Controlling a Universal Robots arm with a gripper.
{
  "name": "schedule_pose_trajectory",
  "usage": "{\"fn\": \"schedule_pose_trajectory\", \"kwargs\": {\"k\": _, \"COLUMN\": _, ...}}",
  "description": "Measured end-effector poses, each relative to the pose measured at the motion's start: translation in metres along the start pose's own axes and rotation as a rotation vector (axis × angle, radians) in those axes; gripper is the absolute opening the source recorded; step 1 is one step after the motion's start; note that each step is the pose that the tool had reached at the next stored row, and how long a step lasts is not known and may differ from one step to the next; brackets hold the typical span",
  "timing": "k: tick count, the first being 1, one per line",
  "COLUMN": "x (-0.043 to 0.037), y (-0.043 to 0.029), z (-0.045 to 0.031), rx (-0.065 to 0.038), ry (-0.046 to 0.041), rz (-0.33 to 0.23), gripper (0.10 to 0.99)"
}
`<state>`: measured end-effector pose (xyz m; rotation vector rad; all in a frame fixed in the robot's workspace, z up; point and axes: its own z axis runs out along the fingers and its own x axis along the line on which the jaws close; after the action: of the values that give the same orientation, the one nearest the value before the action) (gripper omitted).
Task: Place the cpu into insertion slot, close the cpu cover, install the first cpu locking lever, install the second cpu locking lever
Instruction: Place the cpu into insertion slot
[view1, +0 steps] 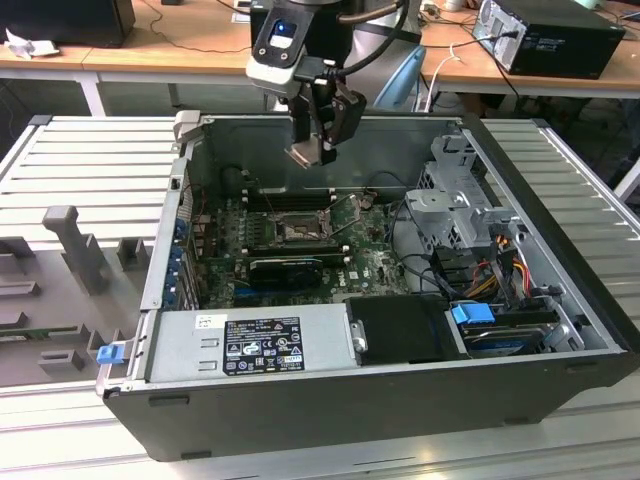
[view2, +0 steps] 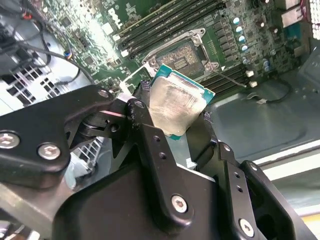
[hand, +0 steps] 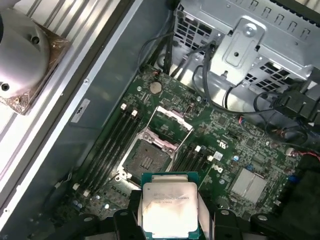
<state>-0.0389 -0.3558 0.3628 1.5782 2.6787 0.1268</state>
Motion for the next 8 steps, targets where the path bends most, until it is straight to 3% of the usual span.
{"fn": "schedule_pose_trajectory", "kwargs": {"k": 8, "x": 0.0, "y": -0.0002, "z": 0.0024, "rx": -0.002, "ry": -0.0161, "rz": 0.176, "gripper": 0.529}}
